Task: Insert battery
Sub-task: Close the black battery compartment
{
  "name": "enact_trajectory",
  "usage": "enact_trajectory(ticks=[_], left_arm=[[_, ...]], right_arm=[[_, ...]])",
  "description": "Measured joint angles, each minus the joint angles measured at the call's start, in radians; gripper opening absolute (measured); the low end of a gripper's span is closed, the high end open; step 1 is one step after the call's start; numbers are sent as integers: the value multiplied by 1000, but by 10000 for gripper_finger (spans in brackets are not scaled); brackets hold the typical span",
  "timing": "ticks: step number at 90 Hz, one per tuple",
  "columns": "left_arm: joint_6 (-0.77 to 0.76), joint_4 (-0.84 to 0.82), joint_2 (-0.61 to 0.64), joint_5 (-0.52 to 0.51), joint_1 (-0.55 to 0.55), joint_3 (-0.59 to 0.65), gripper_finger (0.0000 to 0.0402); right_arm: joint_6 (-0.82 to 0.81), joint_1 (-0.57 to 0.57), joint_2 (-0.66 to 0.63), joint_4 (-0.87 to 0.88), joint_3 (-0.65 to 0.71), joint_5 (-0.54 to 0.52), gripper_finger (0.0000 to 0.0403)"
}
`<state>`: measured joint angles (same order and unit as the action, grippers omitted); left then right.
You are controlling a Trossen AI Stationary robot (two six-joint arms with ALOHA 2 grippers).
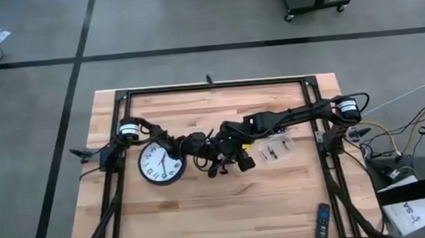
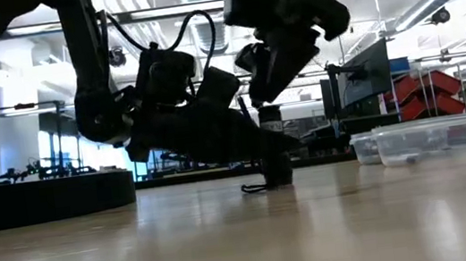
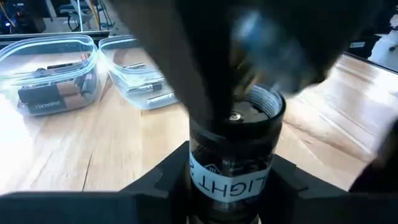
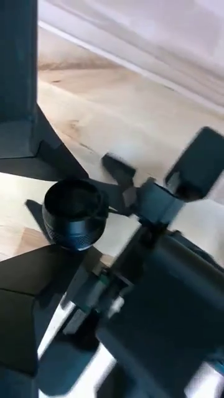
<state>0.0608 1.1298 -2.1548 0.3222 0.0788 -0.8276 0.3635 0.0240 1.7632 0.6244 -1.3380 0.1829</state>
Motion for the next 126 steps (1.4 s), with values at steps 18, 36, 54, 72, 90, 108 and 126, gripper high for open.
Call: enact_trajectory(ticks=[18, 36, 54, 72, 90, 108, 126], left_arm=[[0, -5, 0, 1, 0, 0, 121], [-1, -5, 1, 2, 0, 0, 105], [-4, -7, 1, 2, 0, 0, 120], [-6, -8, 1, 1, 0, 0, 119], [-6, -7, 1, 1, 0, 0, 106], [-14, -8, 2, 0, 0, -1, 118], [-18, -9, 2, 0, 0, -1, 115]], right_arm=[[3, 2, 0, 25, -7, 0, 166], [-9, 2, 0, 35, -1, 0, 185], [-34, 2, -4, 35, -2, 0, 184], [-83, -1, -18, 50, -10, -52, 173], [-154, -11, -18, 65, -10, -86, 181], [-212, -57, -18, 77, -10, -215, 210], [-302, -99, -18, 73, -10, -306, 227]])
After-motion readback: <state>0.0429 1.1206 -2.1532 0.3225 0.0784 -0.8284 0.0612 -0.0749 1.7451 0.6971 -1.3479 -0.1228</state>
